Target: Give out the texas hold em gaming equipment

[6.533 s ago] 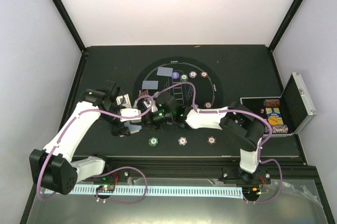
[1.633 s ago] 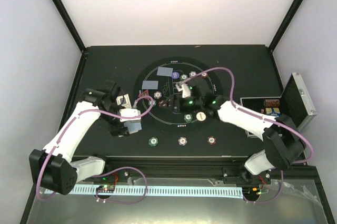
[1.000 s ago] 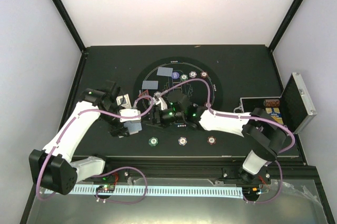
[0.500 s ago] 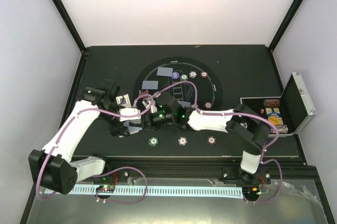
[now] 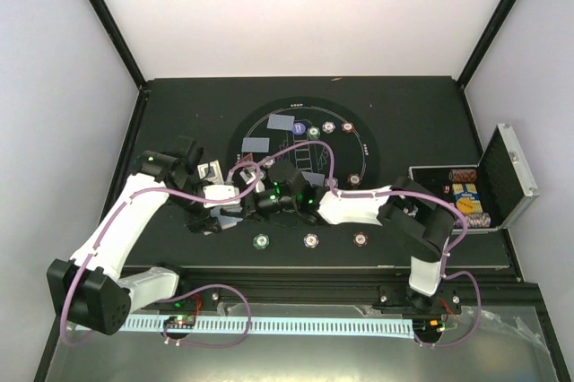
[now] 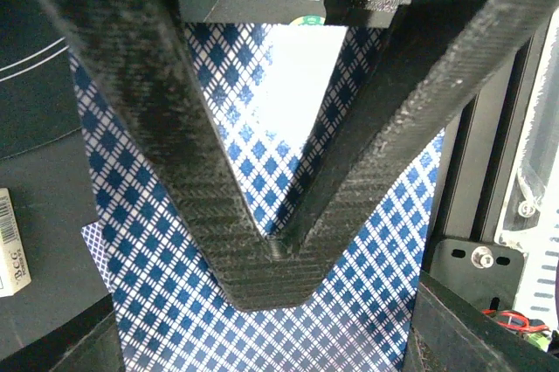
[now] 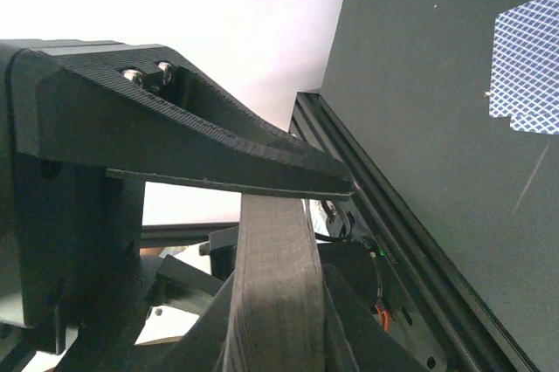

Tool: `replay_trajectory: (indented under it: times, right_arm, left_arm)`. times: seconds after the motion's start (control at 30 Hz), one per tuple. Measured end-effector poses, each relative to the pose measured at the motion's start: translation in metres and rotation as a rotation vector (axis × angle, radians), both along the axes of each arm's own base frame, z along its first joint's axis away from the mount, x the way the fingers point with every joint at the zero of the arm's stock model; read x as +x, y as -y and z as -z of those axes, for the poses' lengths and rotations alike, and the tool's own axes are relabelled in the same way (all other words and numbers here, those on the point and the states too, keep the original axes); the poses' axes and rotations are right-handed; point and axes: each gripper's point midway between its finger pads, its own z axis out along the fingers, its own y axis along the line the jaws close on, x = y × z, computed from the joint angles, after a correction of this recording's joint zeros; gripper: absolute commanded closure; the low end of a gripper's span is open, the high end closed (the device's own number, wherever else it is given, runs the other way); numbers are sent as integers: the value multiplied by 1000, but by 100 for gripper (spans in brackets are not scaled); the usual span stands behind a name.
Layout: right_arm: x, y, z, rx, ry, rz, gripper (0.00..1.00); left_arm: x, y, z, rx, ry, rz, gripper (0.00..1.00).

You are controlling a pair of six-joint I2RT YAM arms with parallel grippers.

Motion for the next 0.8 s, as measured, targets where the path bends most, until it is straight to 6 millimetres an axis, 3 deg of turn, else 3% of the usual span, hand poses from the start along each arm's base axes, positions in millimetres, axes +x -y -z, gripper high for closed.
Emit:
replay_trajectory:
  times: [0.13,0.3,0.37,0.6,0.67,0.73,0.8]
  right_arm:
    - [-3,1,3,3,-3,1,81]
    - [-7,5,5,-6,-1,19,93]
    - [-9,6,4,-8,6,26,98]
    - [-13,6,-3,-7,27,40,99]
    - [-15,6,-3,-13,35,42,99]
    - [-16,7,-3,-20,45,46,99]
    - [-18,9,-4,-22,51,49,99]
  left_arm:
    - [-2,0,2,-3,3,6,98]
    - [-5,3,6,-29,15,20,98]
    - [-6,4,5,-45,43,28,95]
    - [-10,6,0,-75,107,58,86]
    - [-11,7,0,-83,119,67,77]
    - [-13,8,0,-96,137,77,52]
    - [-15,9,-1,-112,154,85,39]
